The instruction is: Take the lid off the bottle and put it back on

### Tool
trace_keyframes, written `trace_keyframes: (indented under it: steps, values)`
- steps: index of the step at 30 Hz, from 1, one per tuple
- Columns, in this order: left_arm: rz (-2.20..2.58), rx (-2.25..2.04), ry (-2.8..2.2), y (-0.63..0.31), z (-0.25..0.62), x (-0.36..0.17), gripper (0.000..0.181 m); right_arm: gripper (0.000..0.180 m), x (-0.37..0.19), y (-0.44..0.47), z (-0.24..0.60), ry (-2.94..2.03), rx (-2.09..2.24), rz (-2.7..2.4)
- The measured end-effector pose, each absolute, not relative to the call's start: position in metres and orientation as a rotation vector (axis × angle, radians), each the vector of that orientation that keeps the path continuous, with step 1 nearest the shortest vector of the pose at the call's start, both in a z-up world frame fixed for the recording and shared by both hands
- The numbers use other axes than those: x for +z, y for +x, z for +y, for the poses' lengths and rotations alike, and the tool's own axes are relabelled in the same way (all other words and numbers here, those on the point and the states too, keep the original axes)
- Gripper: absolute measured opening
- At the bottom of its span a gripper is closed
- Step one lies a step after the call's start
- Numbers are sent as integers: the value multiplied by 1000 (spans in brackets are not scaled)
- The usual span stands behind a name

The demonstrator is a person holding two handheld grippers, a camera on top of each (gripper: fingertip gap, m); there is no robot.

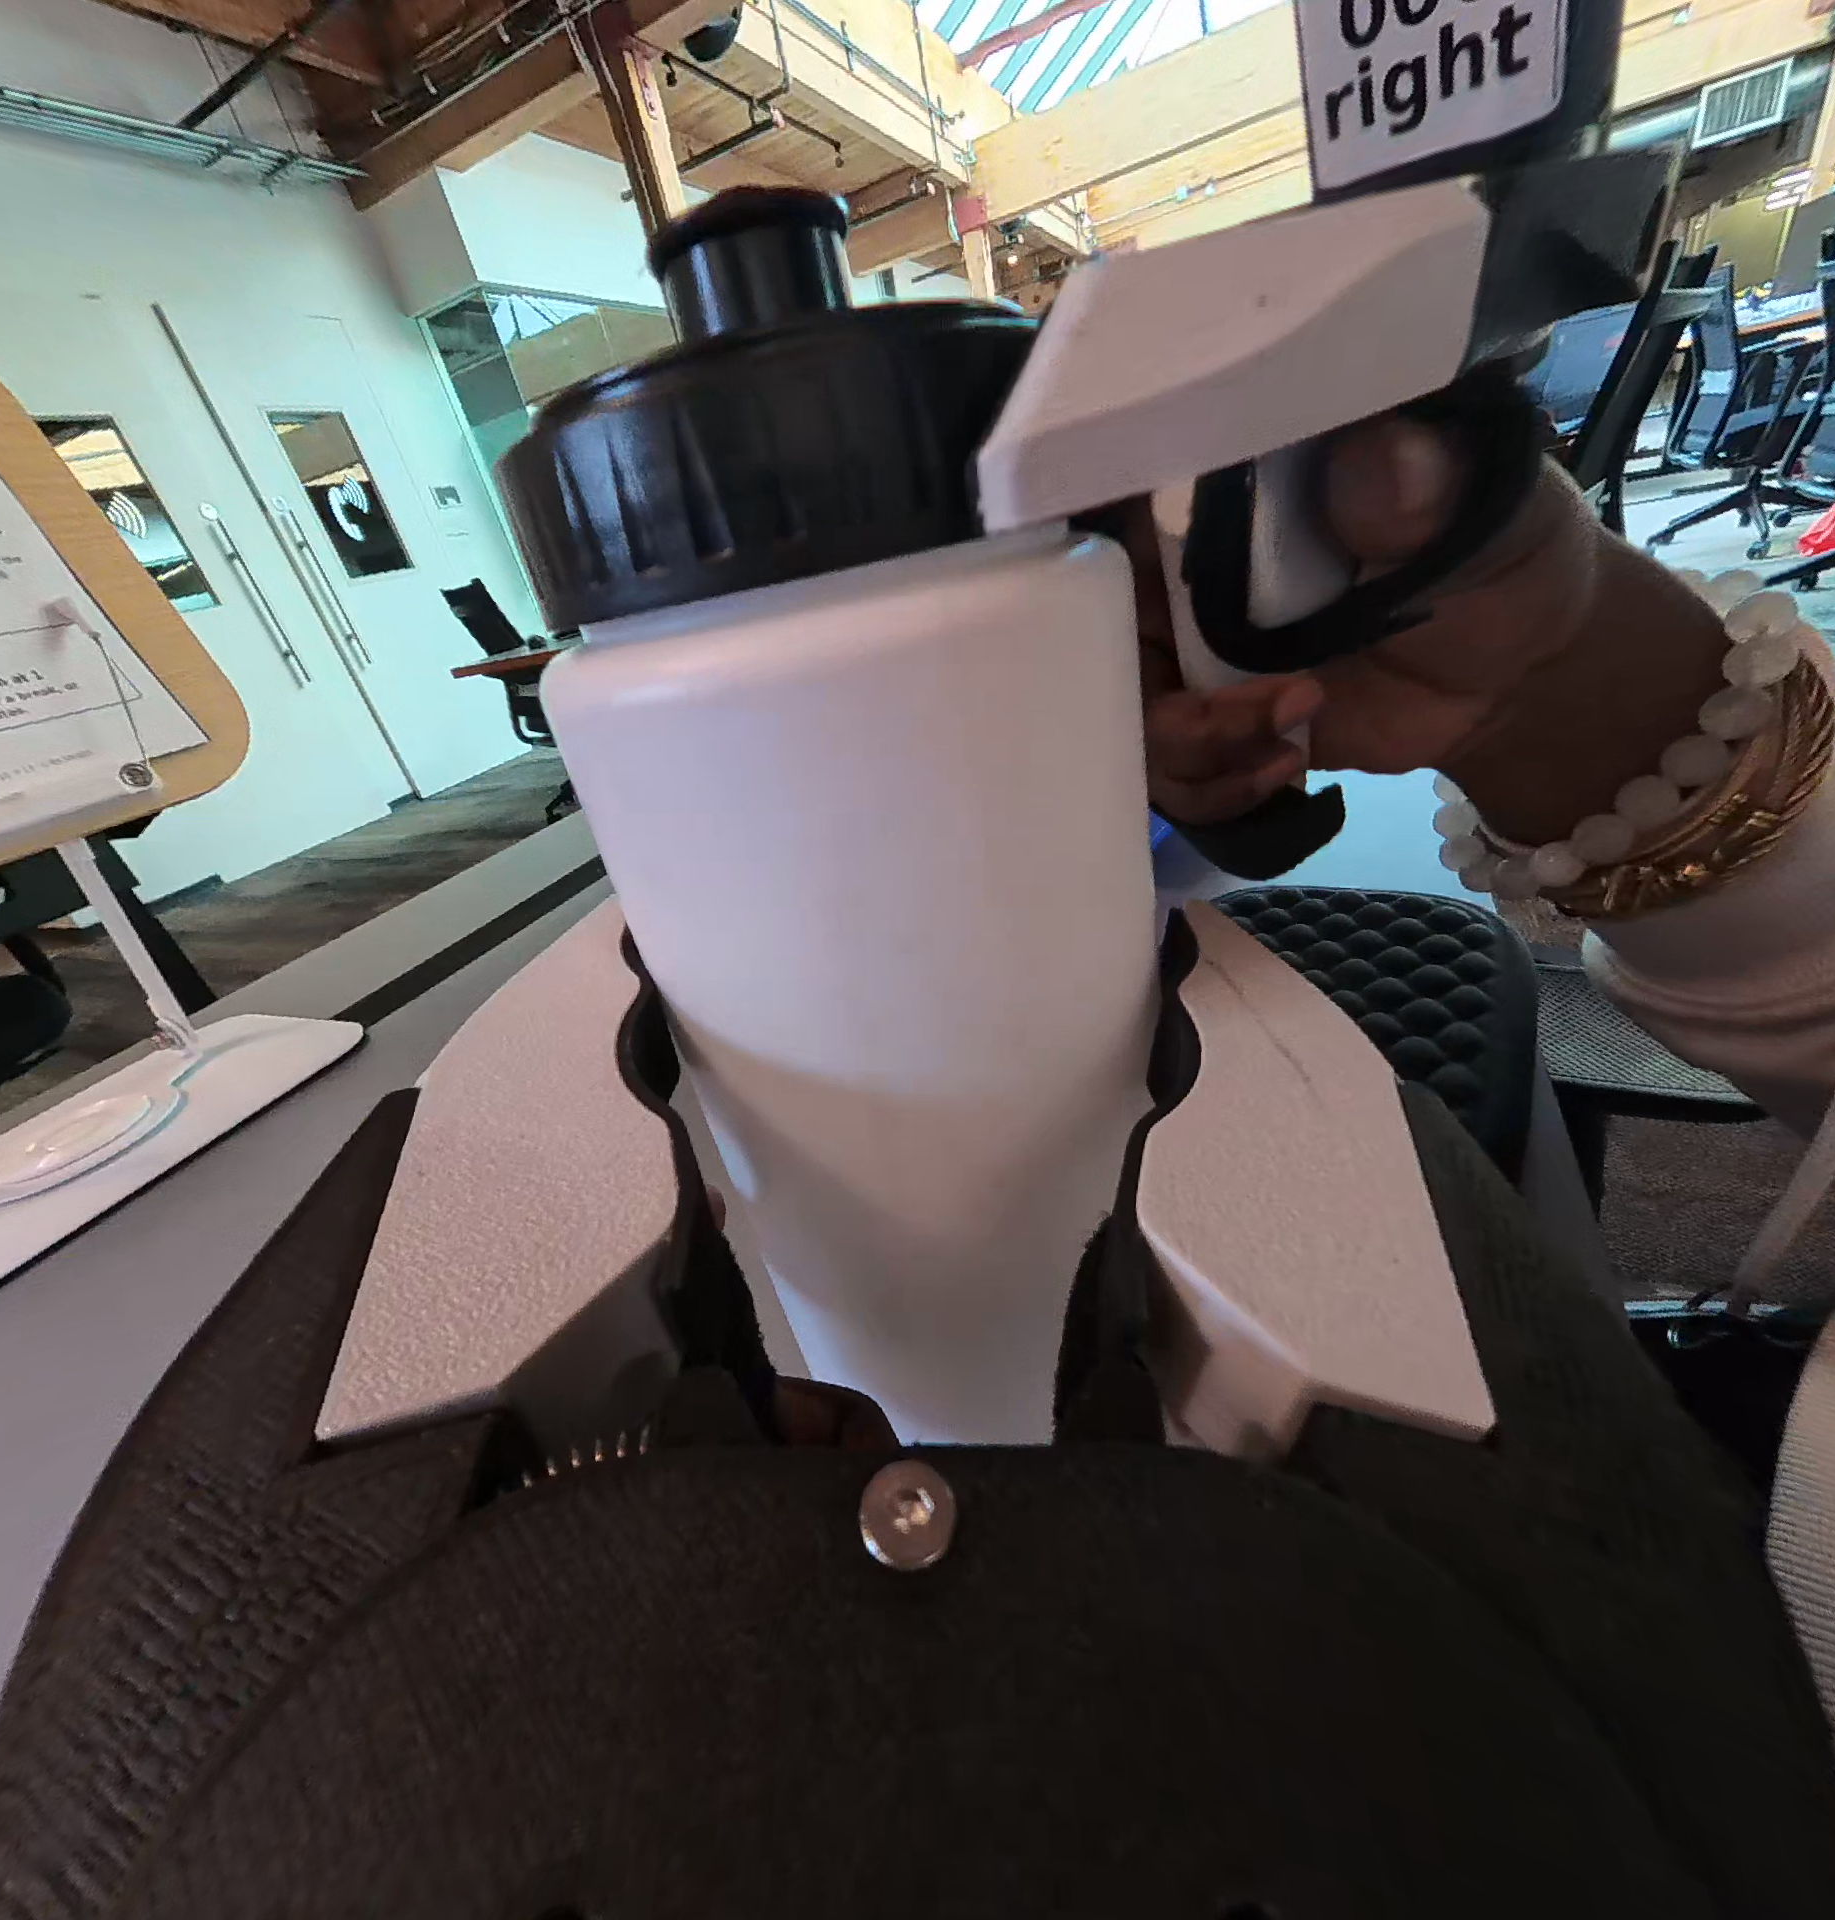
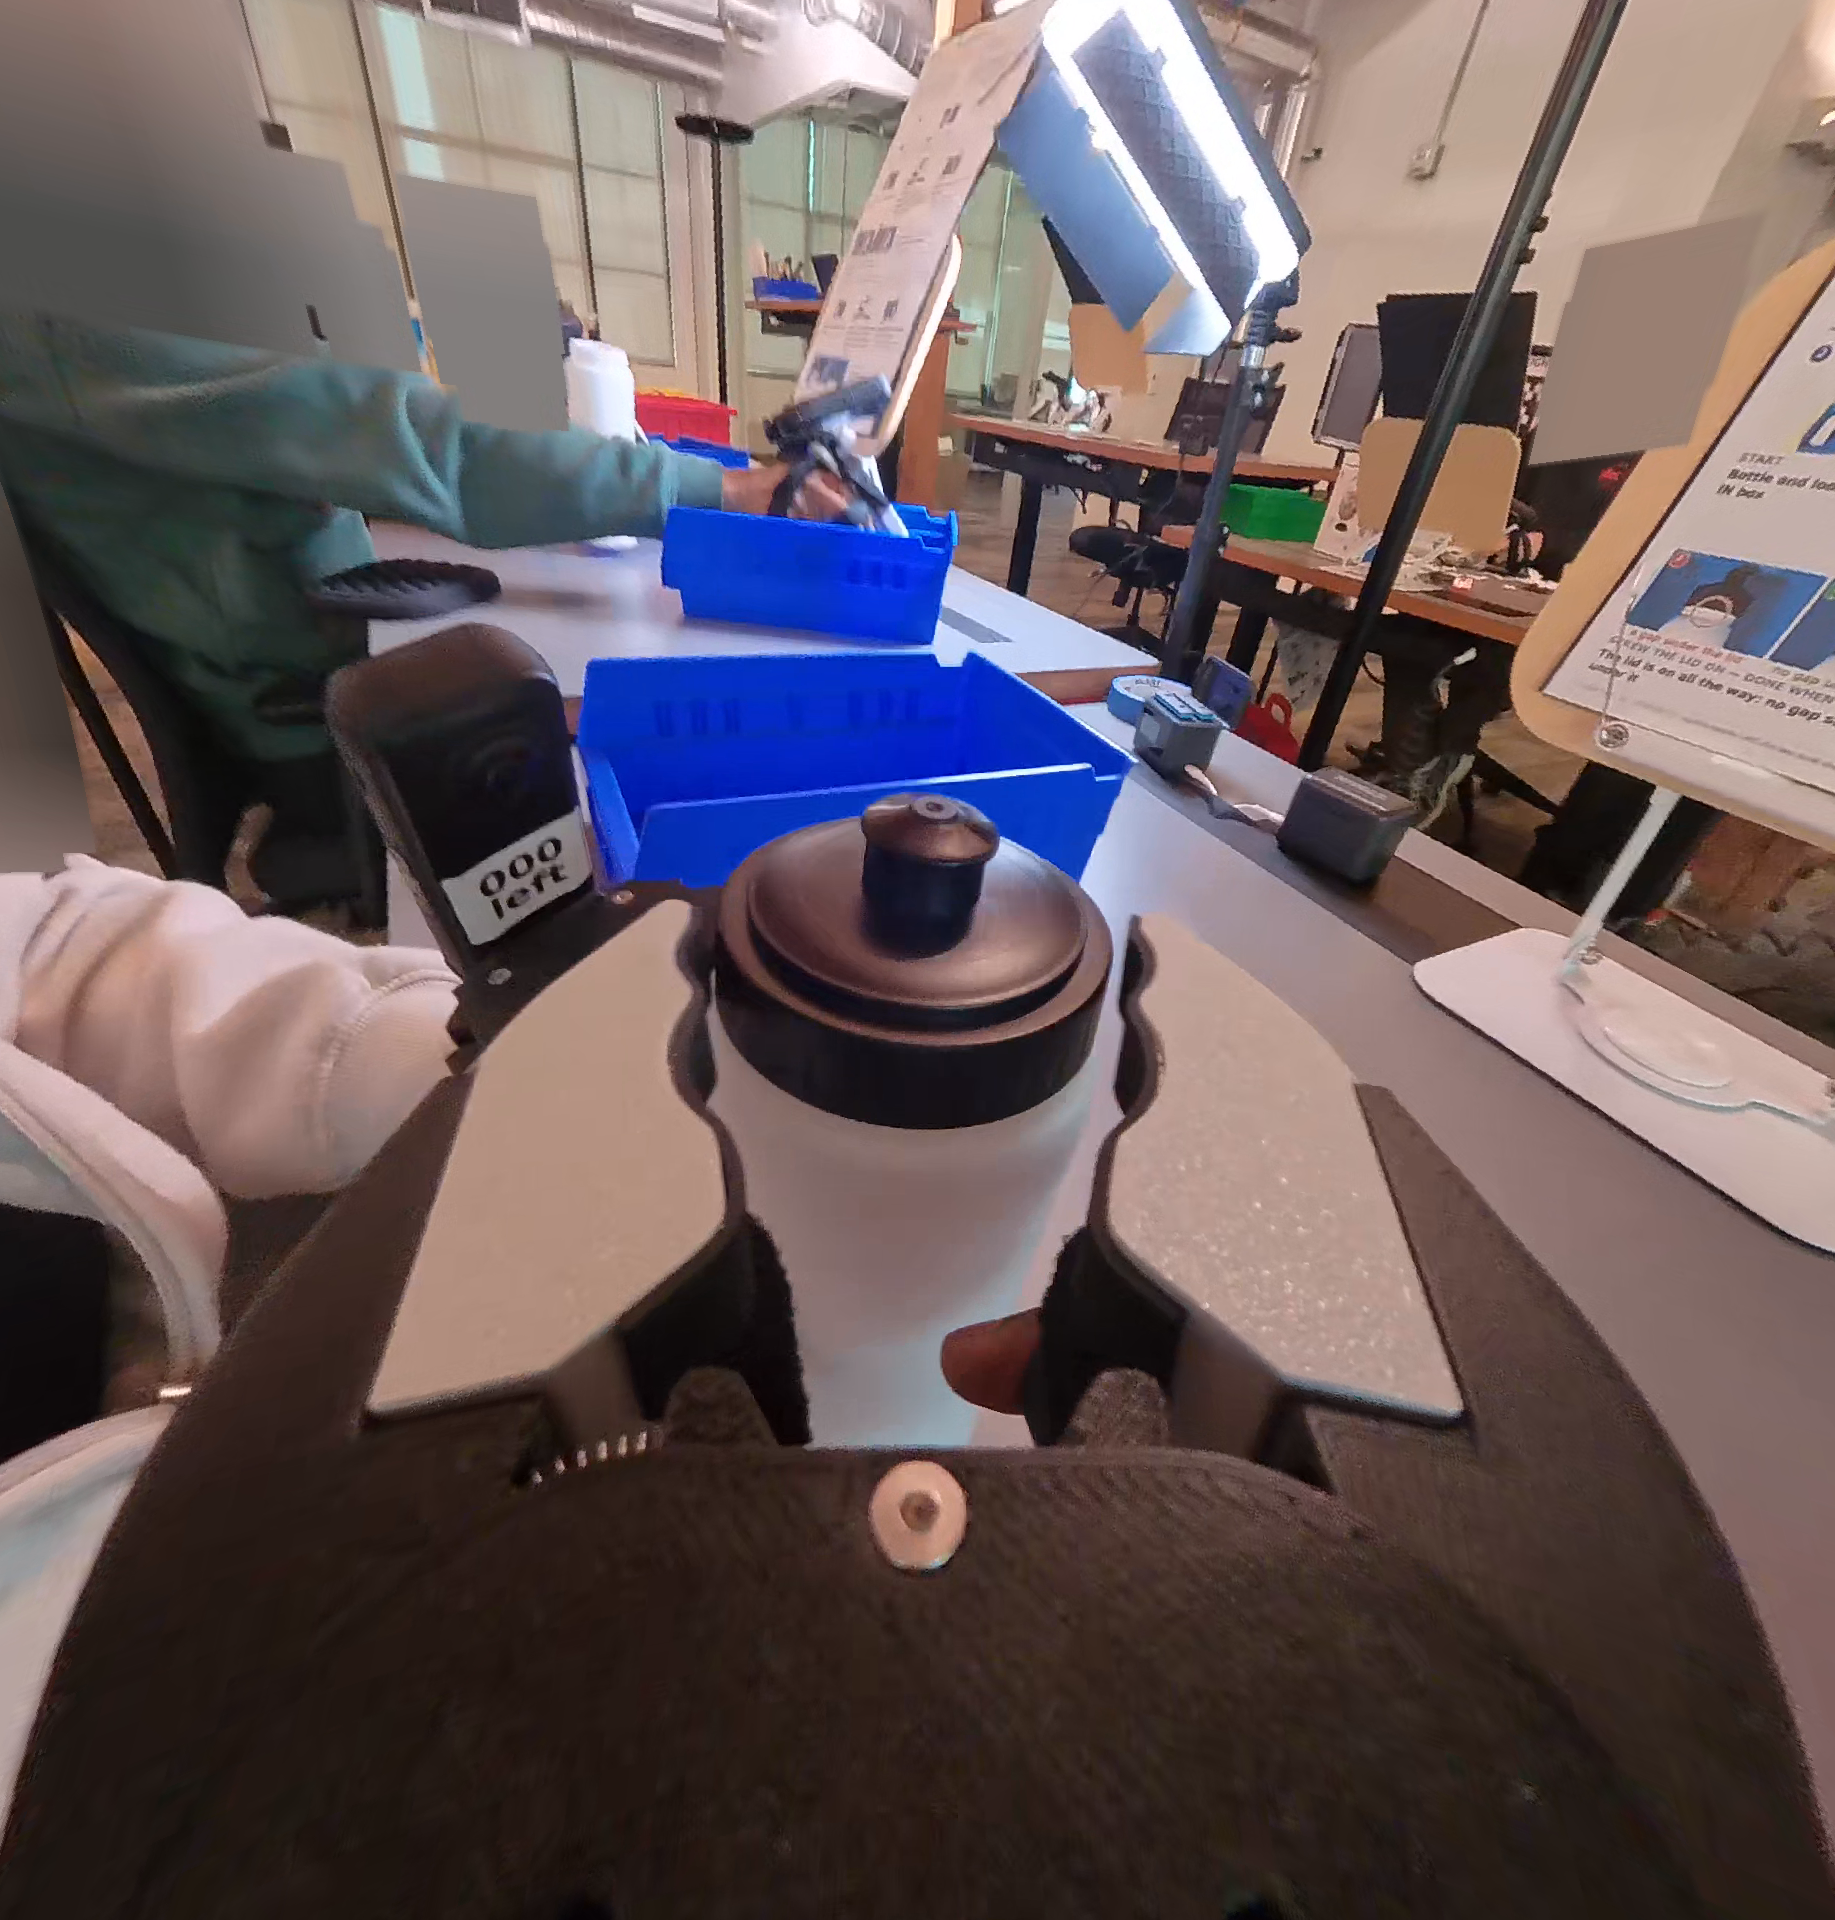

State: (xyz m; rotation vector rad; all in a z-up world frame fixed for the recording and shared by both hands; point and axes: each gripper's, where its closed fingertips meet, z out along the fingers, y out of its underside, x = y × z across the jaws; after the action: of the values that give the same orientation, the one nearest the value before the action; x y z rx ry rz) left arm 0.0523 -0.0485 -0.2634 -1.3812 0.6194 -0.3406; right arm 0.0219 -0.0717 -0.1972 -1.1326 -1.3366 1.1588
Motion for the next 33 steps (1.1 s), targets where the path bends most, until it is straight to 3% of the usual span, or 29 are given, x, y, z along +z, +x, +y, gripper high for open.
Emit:
trace_keyframes:
  steps: [22,26,28,33]
  values:
    - [648,-420,-1405,52,-50,-265,88,67,-197,30,-72,-906,1461,-1449]
    - [615,-385,-1417,51,-47,-265,89,68,-195,27,-71,-957,1473,-1398]
    - [631,-354,-1416,54,-47,-265,89,80,-189,22,-71,-1032,1487,-1305]
    - [640,-403,-1428,56,-49,-266,88,77,-198,11,-76,-1101,1359,-1383]
